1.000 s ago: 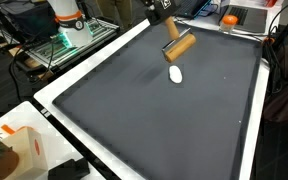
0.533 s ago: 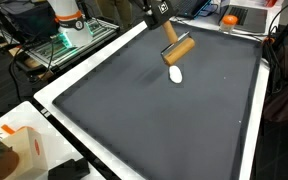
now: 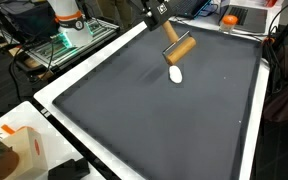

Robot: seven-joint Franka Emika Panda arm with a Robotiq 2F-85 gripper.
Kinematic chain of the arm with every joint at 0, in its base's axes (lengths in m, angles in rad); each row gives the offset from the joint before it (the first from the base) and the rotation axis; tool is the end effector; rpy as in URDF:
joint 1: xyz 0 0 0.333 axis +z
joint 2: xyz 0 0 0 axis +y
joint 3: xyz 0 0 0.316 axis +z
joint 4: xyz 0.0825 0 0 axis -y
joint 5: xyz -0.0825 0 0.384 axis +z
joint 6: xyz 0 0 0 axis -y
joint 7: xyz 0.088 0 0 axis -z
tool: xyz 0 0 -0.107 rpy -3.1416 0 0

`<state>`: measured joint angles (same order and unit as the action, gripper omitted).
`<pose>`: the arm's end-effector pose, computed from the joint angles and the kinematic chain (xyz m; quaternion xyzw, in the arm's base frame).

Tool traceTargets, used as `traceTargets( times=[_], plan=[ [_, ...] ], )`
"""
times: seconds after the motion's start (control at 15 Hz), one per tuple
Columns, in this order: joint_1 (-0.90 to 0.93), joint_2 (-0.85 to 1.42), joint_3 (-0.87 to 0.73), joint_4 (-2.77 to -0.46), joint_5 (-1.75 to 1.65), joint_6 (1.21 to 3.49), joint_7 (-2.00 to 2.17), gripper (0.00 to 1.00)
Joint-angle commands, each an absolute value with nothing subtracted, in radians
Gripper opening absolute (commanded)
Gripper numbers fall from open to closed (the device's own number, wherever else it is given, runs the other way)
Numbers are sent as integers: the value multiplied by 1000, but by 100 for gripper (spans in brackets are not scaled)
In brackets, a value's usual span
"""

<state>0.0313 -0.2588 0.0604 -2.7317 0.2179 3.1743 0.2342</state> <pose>0.4362 0.0202 0.3832 -0.9242 0.1678 -0.3333 0.0816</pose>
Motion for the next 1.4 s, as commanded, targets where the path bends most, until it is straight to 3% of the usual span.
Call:
traceTargets(
  times=[0.0,0.53,0.6,0.8,0.87,1.33],
  plan=[
    [66,-248,73,-2743,231,3245,258,22],
    [146,-236,60,-2748,257,3300,301,22],
    [107,-232,79,-2747,228,3281,283,47],
    [123,-232,77,-2747,234,3281,293,47],
    [124,-232,76,-2747,234,3281,293,22],
    [-244,-211,374,-2748,244,3342,184,22]
  ],
)
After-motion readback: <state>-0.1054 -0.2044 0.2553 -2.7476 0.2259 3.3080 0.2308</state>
